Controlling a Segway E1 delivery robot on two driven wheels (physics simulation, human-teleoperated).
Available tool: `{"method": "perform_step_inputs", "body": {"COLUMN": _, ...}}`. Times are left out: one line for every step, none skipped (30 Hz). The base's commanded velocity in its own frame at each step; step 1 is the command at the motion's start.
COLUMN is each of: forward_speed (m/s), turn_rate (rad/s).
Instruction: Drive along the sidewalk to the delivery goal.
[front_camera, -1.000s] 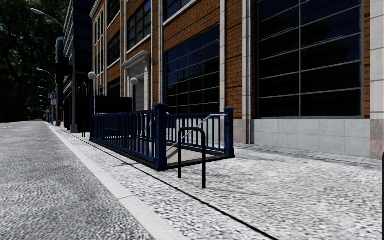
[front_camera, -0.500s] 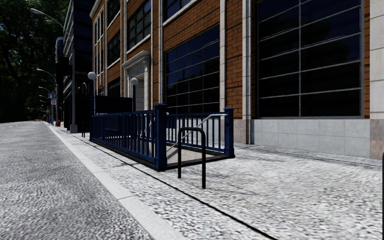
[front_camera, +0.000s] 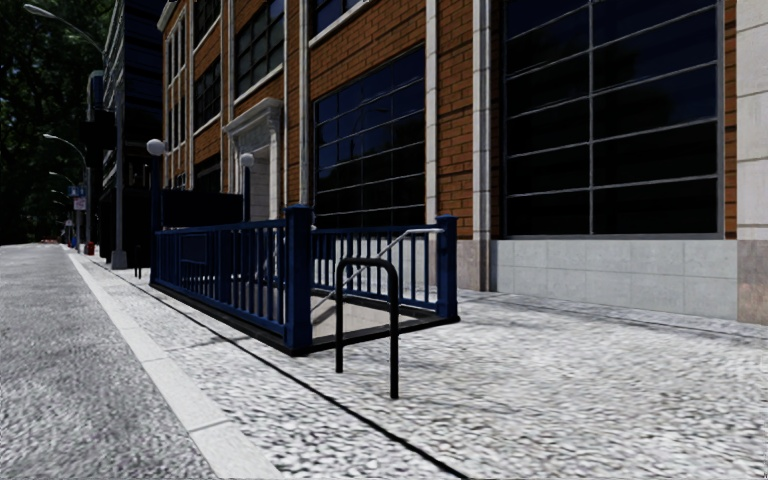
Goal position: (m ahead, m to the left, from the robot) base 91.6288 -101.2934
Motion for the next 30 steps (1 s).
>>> {"method": "perform_step_inputs", "body": {"forward_speed": 0.85, "turn_rate": -0.62}}
{"method": "perform_step_inputs", "body": {"forward_speed": 0.85, "turn_rate": -0.58}}
{"method": "perform_step_inputs", "body": {"forward_speed": 0.85, "turn_rate": -0.56}}
{"method": "perform_step_inputs", "body": {"forward_speed": 0.85, "turn_rate": -0.56}}
{"method": "perform_step_inputs", "body": {"forward_speed": 0.85, "turn_rate": -0.55}}
{"method": "perform_step_inputs", "body": {"forward_speed": 0.86, "turn_rate": -0.55}}
{"method": "perform_step_inputs", "body": {"forward_speed": 0.86, "turn_rate": -0.52}}
{"method": "perform_step_inputs", "body": {"forward_speed": 0.86, "turn_rate": -0.52}}
{"method": "perform_step_inputs", "body": {"forward_speed": 0.86, "turn_rate": -0.50}}
{"method": "perform_step_inputs", "body": {"forward_speed": 0.86, "turn_rate": -0.48}}
{"method": "perform_step_inputs", "body": {"forward_speed": 0.86, "turn_rate": -0.37}}
{"method": "perform_step_inputs", "body": {"forward_speed": 0.86, "turn_rate": -0.37}}
{"method": "perform_step_inputs", "body": {"forward_speed": 0.86, "turn_rate": -0.30}}
{"method": "perform_step_inputs", "body": {"forward_speed": 0.86, "turn_rate": -0.23}}
{"method": "perform_step_inputs", "body": {"forward_speed": 0.86, "turn_rate": -0.23}}
{"method": "perform_step_inputs", "body": {"forward_speed": 0.86, "turn_rate": -0.19}}
{"method": "perform_step_inputs", "body": {"forward_speed": 0.86, "turn_rate": -0.18}}
{"method": "perform_step_inputs", "body": {"forward_speed": 0.86, "turn_rate": -0.17}}
{"method": "perform_step_inputs", "body": {"forward_speed": 0.86, "turn_rate": -0.17}}
{"method": "perform_step_inputs", "body": {"forward_speed": 0.86, "turn_rate": -0.17}}
{"method": "perform_step_inputs", "body": {"forward_speed": 0.86, "turn_rate": -0.17}}
{"method": "perform_step_inputs", "body": {"forward_speed": 0.86, "turn_rate": -0.17}}
{"method": "perform_step_inputs", "body": {"forward_speed": 0.87, "turn_rate": -0.17}}
{"method": "perform_step_inputs", "body": {"forward_speed": 0.87, "turn_rate": -0.17}}
{"method": "perform_step_inputs", "body": {"forward_speed": 0.87, "turn_rate": -0.22}}
{"method": "perform_step_inputs", "body": {"forward_speed": 0.87, "turn_rate": -0.22}}
{"method": "perform_step_inputs", "body": {"forward_speed": 0.87, "turn_rate": -0.33}}
{"method": "perform_step_inputs", "body": {"forward_speed": 0.87, "turn_rate": -0.44}}
{"method": "perform_step_inputs", "body": {"forward_speed": 0.87, "turn_rate": -0.49}}
{"method": "perform_step_inputs", "body": {"forward_speed": 0.87, "turn_rate": -0.49}}
